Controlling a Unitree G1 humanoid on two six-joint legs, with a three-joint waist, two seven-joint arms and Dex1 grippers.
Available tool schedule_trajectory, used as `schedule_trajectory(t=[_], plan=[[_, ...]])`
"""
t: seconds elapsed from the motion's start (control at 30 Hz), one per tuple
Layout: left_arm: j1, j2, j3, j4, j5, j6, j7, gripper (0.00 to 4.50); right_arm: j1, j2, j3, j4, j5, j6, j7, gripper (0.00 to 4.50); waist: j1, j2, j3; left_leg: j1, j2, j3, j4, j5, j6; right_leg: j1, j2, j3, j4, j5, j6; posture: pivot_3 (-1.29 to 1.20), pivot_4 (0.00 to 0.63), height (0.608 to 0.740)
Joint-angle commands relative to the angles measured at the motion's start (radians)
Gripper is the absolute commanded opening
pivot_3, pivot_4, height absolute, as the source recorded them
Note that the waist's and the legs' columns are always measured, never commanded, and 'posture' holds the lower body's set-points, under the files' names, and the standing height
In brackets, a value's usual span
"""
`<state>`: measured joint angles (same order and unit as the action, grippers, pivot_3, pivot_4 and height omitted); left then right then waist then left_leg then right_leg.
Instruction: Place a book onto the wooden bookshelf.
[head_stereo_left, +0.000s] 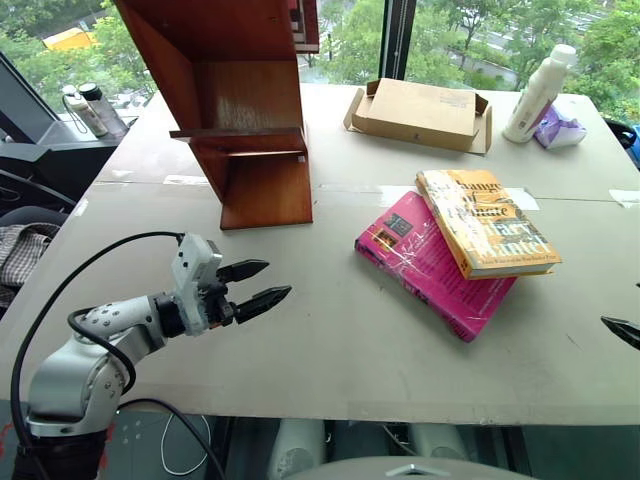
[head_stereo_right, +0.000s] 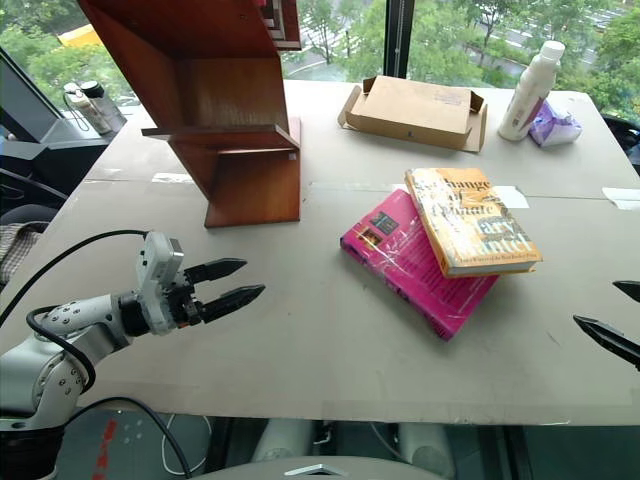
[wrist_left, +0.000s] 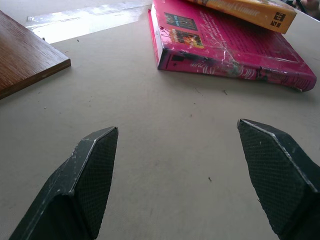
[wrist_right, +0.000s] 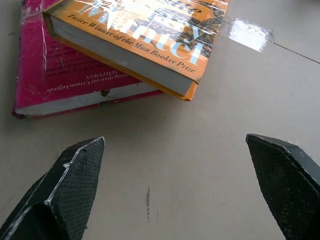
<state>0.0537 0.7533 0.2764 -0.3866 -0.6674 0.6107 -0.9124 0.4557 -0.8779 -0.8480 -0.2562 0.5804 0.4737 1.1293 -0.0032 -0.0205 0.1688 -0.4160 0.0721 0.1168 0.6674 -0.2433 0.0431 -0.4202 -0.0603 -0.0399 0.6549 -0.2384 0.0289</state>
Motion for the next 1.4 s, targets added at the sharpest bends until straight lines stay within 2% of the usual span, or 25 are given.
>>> schedule_trajectory(t=[0.03,0.13,0.27,0.37,0.47,0.53,0.57,0.6,0.63,0.8,0.87,1.07,1.4], plan=[[-0.041,0.002,0.019,-0.039,-0.018,-0.011,0.015,3.92,-0.044,-0.017,-0.01,-0.018,-0.002,0.008,-0.053,4.5,0.0,0.0,0.0,0.0,0.0,0.0,0.0,0.0,0.0,0.0,0.0,0.0,0.0,0.0,0.0,0.0,0.15,0.733],[-0.111,-0.028,0.006,-0.051,-0.048,0.005,0.055,3.92,-0.146,-0.035,-0.005,-0.071,0.082,0.139,-0.148,4.5,0.001,0.0,0.0,0.0,0.0,0.0,0.001,0.0,0.0,0.0,0.0,0.0,0.001,0.0,0.0,0.0,0.15,0.733],[-0.16,-0.016,-0.033,-0.073,-0.03,-0.02,0.036,3.92,-0.3,-0.158,0.021,-0.167,0.214,0.372,-0.261,4.5,-0.005,0.001,0.0,0.0,-0.001,0.001,0.001,0.0,0.0,0.0,0.003,0.001,0.002,0.002,-0.004,0.0,0.15,0.733],[-0.202,-0.022,-0.05,-0.101,-0.054,-0.016,0.035,3.98,-0.416,-0.21,0.111,-0.17,0.241,0.482,-0.353,3.65,-0.005,-0.001,0.001,0.0,0.0,0.0,0.0,0.0,0.0,0.0,0.006,0.002,0.002,0.002,-0.004,0.0,0.15,0.733],[-0.235,-0.007,-0.082,-0.143,-0.068,-0.012,0.01,3.98,-0.541,-0.255,0.268,-0.176,0.218,0.525,-0.418,2.2,0.001,-0.002,0.001,-0.001,0.0,-0.001,0.0,0.0,0.0,0.0,0.006,0.002,0.001,0.002,-0.004,0.0,0.15,0.733],[-0.24,0.003,-0.099,-0.162,-0.067,-0.019,-0.013,3.98,-0.635,-0.289,0.407,-0.15,0.147,0.525,-0.456,1.15,0.002,-0.001,0.002,-0.002,-0.001,0.0,0.0,0.0,0.0,-0.001,0.006,0.002,0.0,0.003,-0.004,0.0,0.15,0.733],[-0.242,0.004,-0.104,-0.168,-0.071,-0.02,-0.02,3.98,-0.688,-0.301,0.477,-0.126,0.109,0.53,-0.476,1.07,0.001,-0.001,0.002,-0.002,-0.001,0.001,0.0,0.0,0.0,-0.001,0.006,0.003,0.0,0.002,-0.004,0.0,0.15,0.733],[-0.246,0.004,-0.108,-0.172,-0.072,-0.021,-0.024,3.98,-0.733,-0.312,0.535,-0.104,0.074,0.53,-0.487,0.33,-0.001,-0.001,0.002,-0.002,-0.001,0.001,0.0,0.0,0.0,-0.001,0.006,0.003,0.0,0.002,-0.004,0.0,0.15,0.733],[-0.248,0.006,-0.109,-0.176,-0.077,-0.02,-0.03,3.98,-0.787,-0.325,0.615,-0.076,0.019,0.515,-0.495,0.02,-0.002,-0.001,0.002,-0.002,-0.001,0.001,0.0,0.0,0.0,-0.002,0.006,0.003,0.0,0.002,-0.004,0.0,0.15,0.733],[-0.265,0.022,-0.101,-0.198,-0.128,0.008,-0.041,3.98,-1.004,-0.311,0.89,0.078,-0.168,0.461,-0.447,0.02,-0.006,-0.001,0.002,-0.003,-0.001,0.002,0.0,0.0,0.0,-0.004,0.007,0.003,0.001,0.002,-0.004,0.0,0.15,0.733],[-0.281,0.021,-0.093,-0.198,-0.16,0.024,-0.033,3.98,-1.06,-0.294,0.962,0.143,-0.225,0.441,-0.42,0.02,-0.007,-0.001,0.002,-0.003,-0.001,0.003,0.0,0.0,0.0,-0.004,0.007,0.004,0.001,0.002,-0.003,0.0,0.15,0.733],[-0.332,-0.006,-0.111,-0.199,-0.208,0.039,-0.006,3.98,-1.179,-0.239,1.076,0.334,-0.353,0.372,-0.335,0.02,-0.005,-0.001,0.002,-0.003,-0.001,0.003,0.001,0.002,-0.001,-0.004,0.007,0.004,0.002,0.003,-0.002,0.0,0.15,0.733],[-0.307,-0.004,-0.114,-0.237,-0.222,0.044,0.03,3.98,-1.296,-0.139,1.203,0.555,-0.543,0.235,-0.199,0.02,-0.01,-0.001,0.002,-0.002,-0.001,0.005,0.001,0.003,-0.004,-0.004,0.009,0.005,0.003,0.005,0.001,0.0,0.15,0.733]])
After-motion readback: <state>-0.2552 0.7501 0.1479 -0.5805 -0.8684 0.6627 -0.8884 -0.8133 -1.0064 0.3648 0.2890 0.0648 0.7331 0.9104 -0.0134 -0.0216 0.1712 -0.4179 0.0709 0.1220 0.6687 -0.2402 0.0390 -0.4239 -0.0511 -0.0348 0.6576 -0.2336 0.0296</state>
